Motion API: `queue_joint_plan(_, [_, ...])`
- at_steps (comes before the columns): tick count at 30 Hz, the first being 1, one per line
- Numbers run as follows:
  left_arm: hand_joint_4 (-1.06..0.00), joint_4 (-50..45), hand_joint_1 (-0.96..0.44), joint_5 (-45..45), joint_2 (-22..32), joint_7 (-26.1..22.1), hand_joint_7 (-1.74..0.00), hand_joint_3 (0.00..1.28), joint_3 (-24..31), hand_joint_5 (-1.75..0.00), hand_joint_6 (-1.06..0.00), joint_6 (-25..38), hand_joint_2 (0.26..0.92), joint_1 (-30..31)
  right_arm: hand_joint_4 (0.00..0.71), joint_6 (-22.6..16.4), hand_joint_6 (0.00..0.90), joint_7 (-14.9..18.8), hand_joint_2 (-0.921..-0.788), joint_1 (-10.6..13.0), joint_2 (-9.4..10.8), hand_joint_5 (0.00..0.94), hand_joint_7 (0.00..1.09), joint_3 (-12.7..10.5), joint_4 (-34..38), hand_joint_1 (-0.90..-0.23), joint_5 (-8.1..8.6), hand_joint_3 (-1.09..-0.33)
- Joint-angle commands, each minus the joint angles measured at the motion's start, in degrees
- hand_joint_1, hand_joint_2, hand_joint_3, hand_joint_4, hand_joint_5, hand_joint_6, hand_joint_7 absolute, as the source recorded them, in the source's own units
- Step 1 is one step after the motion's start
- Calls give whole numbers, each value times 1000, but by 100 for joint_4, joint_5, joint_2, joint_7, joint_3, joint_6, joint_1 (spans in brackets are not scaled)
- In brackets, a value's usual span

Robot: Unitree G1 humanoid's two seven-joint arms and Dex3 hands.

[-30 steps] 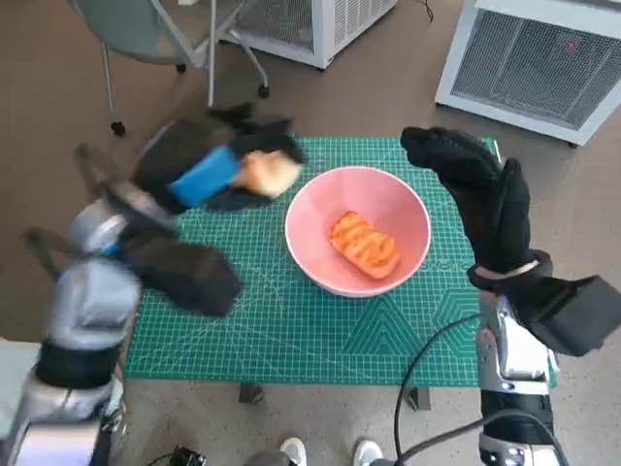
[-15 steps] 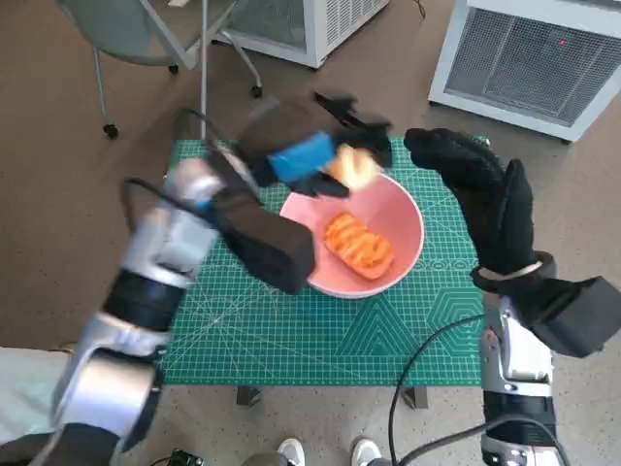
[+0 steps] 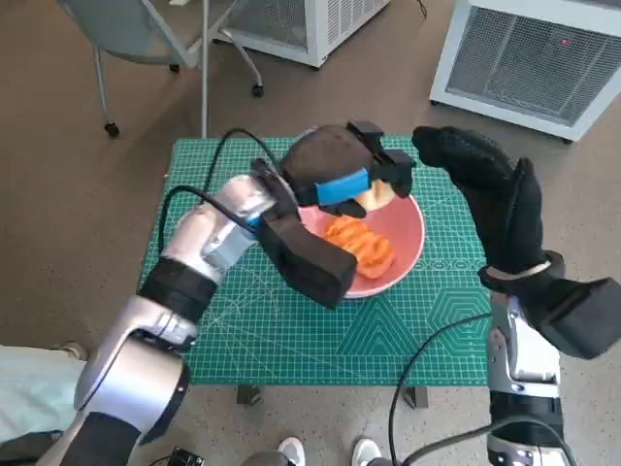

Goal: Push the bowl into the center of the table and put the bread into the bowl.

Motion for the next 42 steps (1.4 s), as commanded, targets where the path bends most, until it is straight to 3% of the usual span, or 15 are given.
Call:
queue_joint_plan(1, [-684,312,0,-19,-60,-65,-1136,70,-66,-1197,-629,-31,920,-126,96,44,-1,-103,-921,222,-33,0,459,-28,-38,-668,-97,-698])
queue_joint_plan(5, [-641,393,0,-189,-128,-331,-1178,104,5,-1237,-592,143,921,-64,97,40,-1,-178,-921,244,-49,1,460,-46,-64,-668,-125,-697])
queue_joint_plan(7, [-559,365,0,-278,-167,-555,-1254,165,55,-1303,-534,376,921,-20,98,31,-1,-209,-921,249,-62,1,461,-61,-68,-668,-126,-697])
queue_joint_plan(8, [-504,337,-68,-318,-180,-663,-1300,190,79,-1189,-513,497,921,4,98,28,-1,-220,-921,250,-68,1,461,-68,-71,-669,-123,-696])
queue_joint_plan(9, [-468,273,-167,-349,-186,-792,-1371,230,97,-939,-478,677,921,41,99,20,-1,-230,-921,254,-72,2,462,-79,-75,-671,-117,-696])
queue_joint_plan(10, [-422,218,-163,-372,-187,-885,-1065,189,109,-657,-401,807,908,68,100,14,-1,-237,-921,255,-75,2,462,-85,-78,-672,-113,-695])
queue_joint_plan(11, [-414,83,-162,-363,-159,-990,-909,161,105,-539,-398,989,910,126,100,-2,-1,-246,-921,255,-75,2,462,-97,-73,-673,-111,-695])
queue_joint_plan(12, [-376,-26,-178,-360,-137,-1069,-633,113,101,-350,-391,1124,910,170,101,-13,-1,-253,-921,253,-74,2,460,-105,-68,-674,-110,-694])
queue_joint_plan(13, [-324,-159,-203,-340,-101,-1133,-439,77,91,-224,-372,1248,909,224,101,-31,-1,-260,-921,251,-72,2,457,-114,-59,-675,-109,-693])
queue_joint_plan(15, [-231,-414,-277,-305,-35,-1222,-218,35,82,-92,-330,1433,899,324,103,-70,-1,-270,-921,242,-67,3,450,-124,-37,-673,-111,-692])
queue_joint_plan(20, [-137,-1035,-383,-236,169,-1313,-67,7,72,-15,-276,1661,888,613,104,-186,-1,-284,-921,207,-47,3,442,-136,37,-665,-125,-693])
queue_joint_plan(28, [-25,-1798,-459,-343,497,-1439,-14,2,136,-1,-232,1550,889,1040,105,-311,-1,-281,-921,126,-33,3,442,-142,207,-653,-117,-696])
queue_joint_plan(36, [-1,-2475,-504,-825,754,-1856,-4,5,540,1,-219,1663,899,1332,105,-376,-1,-261,-921,94,-30,2,443,-151,265,-649,-70,-696])
queue_joint_plan(42, [-5,-2987,-483,-1817,862,-2524,-7,7,1128,-2,-226,1881,911,1559,103,-401,-1,-250,-921,90,-37,1,443,-170,270,-646,-32,-695])
